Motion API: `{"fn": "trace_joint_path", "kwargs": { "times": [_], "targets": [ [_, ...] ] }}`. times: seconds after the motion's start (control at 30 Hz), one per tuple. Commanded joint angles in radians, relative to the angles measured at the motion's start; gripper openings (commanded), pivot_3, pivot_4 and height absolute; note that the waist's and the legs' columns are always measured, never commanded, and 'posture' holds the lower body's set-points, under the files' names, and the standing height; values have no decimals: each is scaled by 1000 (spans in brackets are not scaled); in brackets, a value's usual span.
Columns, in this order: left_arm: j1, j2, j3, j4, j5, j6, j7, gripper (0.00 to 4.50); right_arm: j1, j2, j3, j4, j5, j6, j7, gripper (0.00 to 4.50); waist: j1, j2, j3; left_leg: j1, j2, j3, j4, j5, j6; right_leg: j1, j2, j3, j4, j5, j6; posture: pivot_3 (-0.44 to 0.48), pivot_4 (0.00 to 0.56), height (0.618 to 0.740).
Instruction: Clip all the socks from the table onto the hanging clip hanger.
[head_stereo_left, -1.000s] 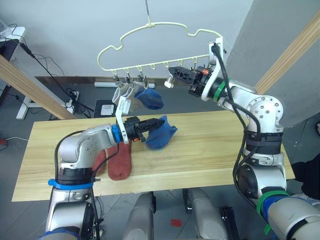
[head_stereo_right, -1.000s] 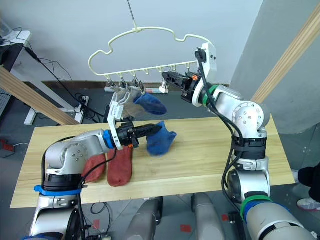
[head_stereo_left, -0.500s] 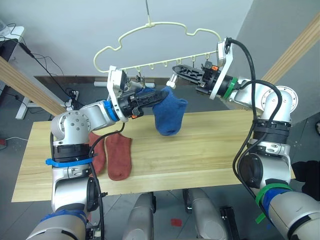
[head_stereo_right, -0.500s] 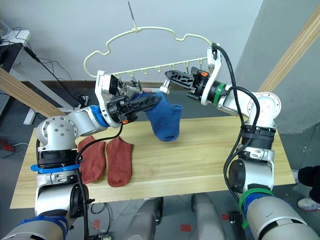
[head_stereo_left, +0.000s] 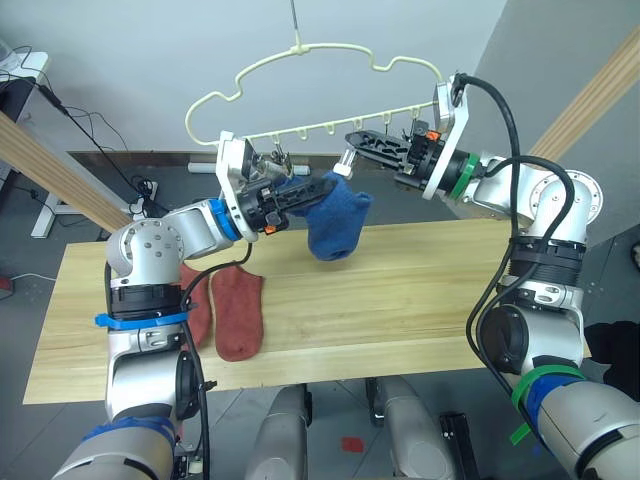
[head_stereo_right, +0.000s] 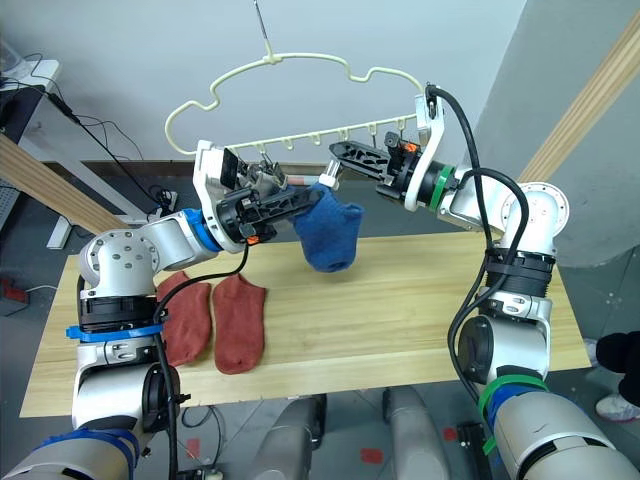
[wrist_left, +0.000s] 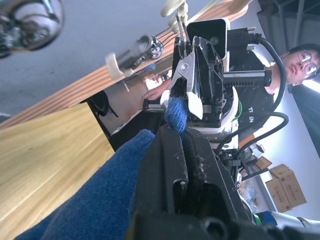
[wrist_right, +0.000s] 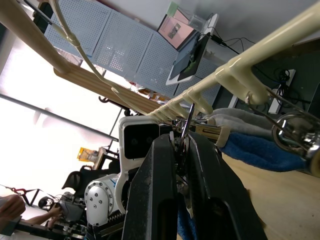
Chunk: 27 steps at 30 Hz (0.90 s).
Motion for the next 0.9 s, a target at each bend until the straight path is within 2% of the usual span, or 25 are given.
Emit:
{"fn": "trace_joint_path", "kwargs": {
  "times": [0.03, 0.37, 0.4, 0.43, 0.57, 0.77, 0.8, 0.9],
  "targets": [
    [-25, -2, 19, -16, -27, -10, -5, 34, -11, 1, 1, -34, 42, 12, 18, 10, 0, 0, 0, 0, 0, 0, 0, 0, 0, 0, 0, 0, 0, 0, 0, -31, 399, 740],
    [-31, -2, 17, -15, -23, -14, -6, 34, -3, 1, 16, -42, 48, 22, 32, 10, 0, 0, 0, 0, 0, 0, 0, 0, 0, 0, 0, 0, 0, 0, 0, -26, 390, 740],
    [-32, -3, 18, -14, -24, -14, -6, 0, -2, 1, 15, -41, 52, 25, 35, 722, 0, 0, 0, 0, 0, 0, 0, 0, 0, 0, 0, 0, 0, 0, 0, -23, 389, 740],
    [-33, -4, 19, -13, -26, -13, -5, 0, -1, 1, 15, -42, 54, 27, 37, 869, 0, 0, 0, 0, 0, 0, 0, 0, 0, 0, 0, 0, 0, 0, 0, -23, 389, 740],
    [-35, -3, 17, -15, -24, -13, -7, 0, 3, -1, 21, -49, 52, 29, 40, 2331, 0, 0, 0, 0, 0, 0, 0, 0, 0, 0, 0, 0, 0, 0, 0, -22, 385, 740],
    [-35, -3, 17, -18, -24, -12, -7, 0, 8, -3, 22, -53, 57, 36, 41, 4278, 0, 0, 0, 0, 0, 0, 0, 0, 0, 0, 0, 0, 0, 0, 0, -17, 377, 740],
    [-36, -4, 18, -17, -24, -13, -6, 0, 16, -13, 25, -65, 53, 40, 42, 4480, 0, 0, 0, 0, 0, 0, 0, 0, 0, 0, 0, 0, 0, 0, 0, -17, 377, 740],
    [-38, -1, 17, -15, -18, -18, -5, 0, 46, -58, 36, -117, 43, 61, 44, 4480, 4, 0, 0, 0, 0, 0, 0, 0, 0, 0, 0, 0, 0, 0, 0, -17, 377, 740]
  ]
}}
